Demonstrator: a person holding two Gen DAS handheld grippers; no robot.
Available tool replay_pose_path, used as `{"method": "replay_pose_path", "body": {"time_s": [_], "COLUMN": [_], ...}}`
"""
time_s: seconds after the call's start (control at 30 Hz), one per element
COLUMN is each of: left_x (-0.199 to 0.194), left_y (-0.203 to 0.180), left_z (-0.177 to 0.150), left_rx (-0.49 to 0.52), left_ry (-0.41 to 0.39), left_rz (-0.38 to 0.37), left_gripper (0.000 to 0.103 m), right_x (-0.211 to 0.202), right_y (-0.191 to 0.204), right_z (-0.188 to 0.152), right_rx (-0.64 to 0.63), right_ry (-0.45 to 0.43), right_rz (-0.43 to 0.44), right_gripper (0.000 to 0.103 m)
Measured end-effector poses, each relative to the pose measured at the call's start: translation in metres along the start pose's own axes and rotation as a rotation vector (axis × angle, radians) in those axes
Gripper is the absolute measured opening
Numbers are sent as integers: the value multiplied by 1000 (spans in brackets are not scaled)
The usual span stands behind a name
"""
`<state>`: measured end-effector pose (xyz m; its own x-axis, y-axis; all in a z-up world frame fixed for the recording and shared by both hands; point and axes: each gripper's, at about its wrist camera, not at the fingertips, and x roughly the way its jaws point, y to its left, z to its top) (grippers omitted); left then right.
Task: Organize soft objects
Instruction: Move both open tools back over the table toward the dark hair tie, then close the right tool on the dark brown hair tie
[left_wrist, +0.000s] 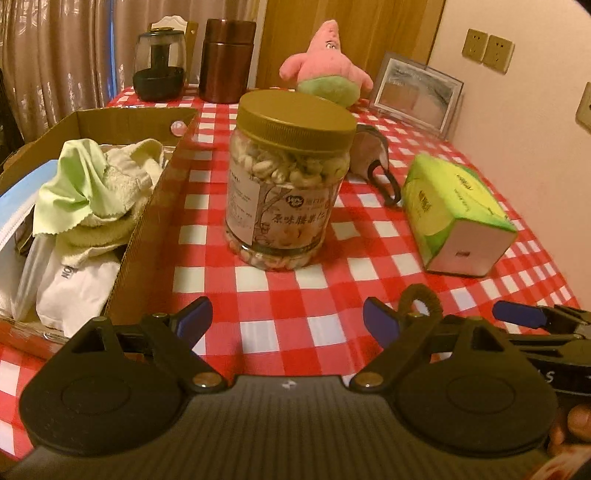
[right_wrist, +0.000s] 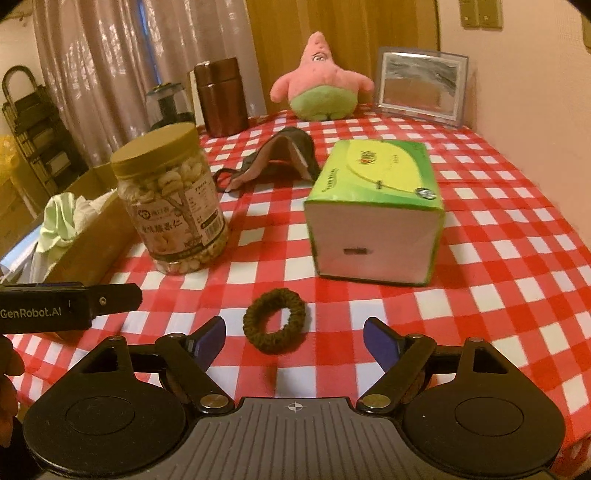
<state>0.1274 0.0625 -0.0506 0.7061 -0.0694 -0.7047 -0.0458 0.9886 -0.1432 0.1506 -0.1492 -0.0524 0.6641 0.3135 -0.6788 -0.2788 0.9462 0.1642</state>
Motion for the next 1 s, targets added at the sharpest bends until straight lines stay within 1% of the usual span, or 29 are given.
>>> {"method": "replay_pose_path", "body": {"time_s": [0.13,0.23,0.27,0.33,0.43,0.57,0.67,0.73,0.87,1.0], "left_x": [2,6,7,8,11,13,14,14,14,15], "left_y": [-2,-2,-1,0,1,0,-1,-1,-1,-2], "left_z": [-2,-3,-4,-4,-5,-5,-6,-6,-6,-7], "left_rx": [10,16,14,6,0,-1,1,-2,-3,-5], "left_ry": [-8,2,7,11,21,27,29,32,32,33], "left_rz": [1,-1,-2,-7,-9,-11,-18,-28,-28,-27], "left_gripper": [87,87,87,87,87,87,87,87,87,87], "right_x": [15,24,26,31,37,43,46,47,46,45], "right_y": [8,11,12,15,16,19,21,24,23,25], "right_z": [-1,-2,-2,-2,-3,-3,-2,-3,-4,-5], "right_rx": [-36,-42,-46,-61,-69,-80,-94,-109,-111,-125], "right_ry": [15,25,26,32,36,36,29,25,19,19], "right_rz": [-4,-4,-6,-13,-24,-28,-34,-44,-54,-57], "right_gripper": [81,79,78,69,64,60,56,49,41,29]}}
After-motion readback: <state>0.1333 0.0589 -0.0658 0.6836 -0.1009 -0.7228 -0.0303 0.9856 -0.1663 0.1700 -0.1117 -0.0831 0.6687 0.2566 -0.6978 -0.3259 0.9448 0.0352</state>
